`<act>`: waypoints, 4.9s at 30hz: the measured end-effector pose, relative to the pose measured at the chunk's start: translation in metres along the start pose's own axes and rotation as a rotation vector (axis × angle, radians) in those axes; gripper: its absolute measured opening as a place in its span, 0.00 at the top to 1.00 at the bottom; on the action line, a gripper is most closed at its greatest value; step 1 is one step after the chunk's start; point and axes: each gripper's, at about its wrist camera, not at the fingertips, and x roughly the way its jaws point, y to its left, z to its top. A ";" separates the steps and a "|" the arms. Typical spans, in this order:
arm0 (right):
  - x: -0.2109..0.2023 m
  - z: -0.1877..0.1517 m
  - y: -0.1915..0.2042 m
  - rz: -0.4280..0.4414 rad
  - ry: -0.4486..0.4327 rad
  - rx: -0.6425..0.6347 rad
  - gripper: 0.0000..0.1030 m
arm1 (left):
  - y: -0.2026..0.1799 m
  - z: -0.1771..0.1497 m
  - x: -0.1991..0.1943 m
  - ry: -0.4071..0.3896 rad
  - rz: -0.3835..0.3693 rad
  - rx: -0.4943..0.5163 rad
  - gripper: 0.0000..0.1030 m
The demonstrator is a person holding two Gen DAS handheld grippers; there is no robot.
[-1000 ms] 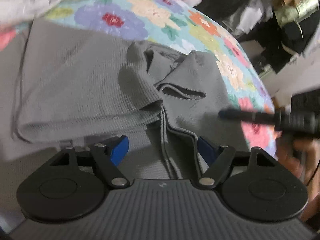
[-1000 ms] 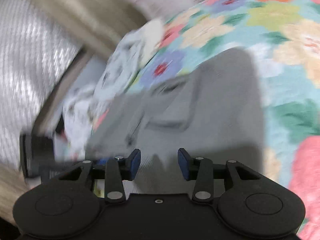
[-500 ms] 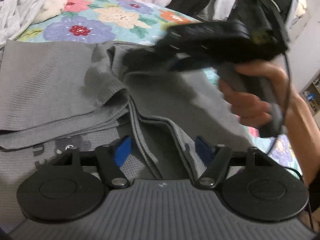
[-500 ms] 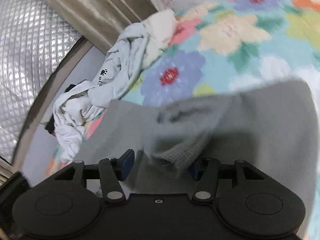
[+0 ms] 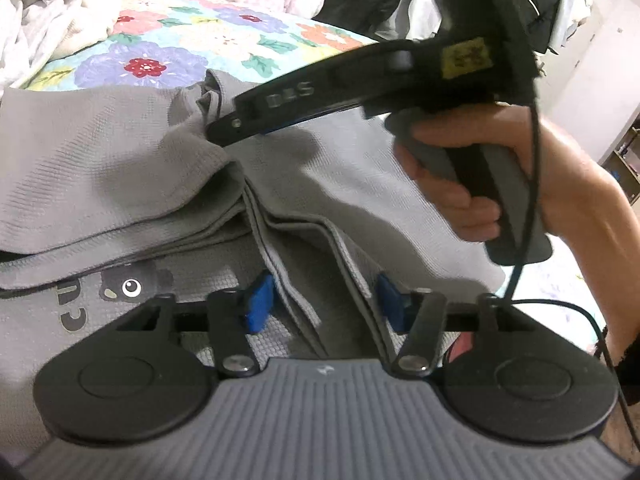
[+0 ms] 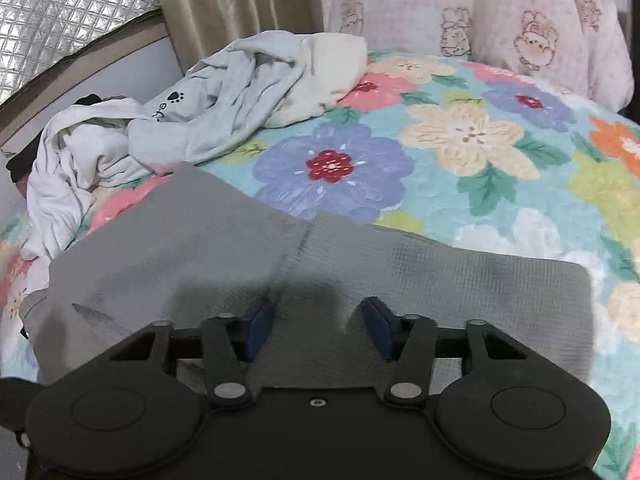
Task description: Fold clothes
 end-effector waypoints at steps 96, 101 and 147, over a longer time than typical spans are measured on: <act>-0.082 -0.052 0.014 -0.007 -0.021 0.073 0.53 | 0.145 0.013 -0.057 -0.136 0.137 -0.497 0.51; -0.075 -0.085 0.054 -0.060 0.081 -0.111 0.49 | 0.118 0.039 -0.073 -0.162 0.314 -0.304 0.97; -0.094 -0.080 0.092 0.130 -0.136 -0.129 0.54 | 0.150 -0.031 -0.179 -0.100 0.517 -0.408 0.39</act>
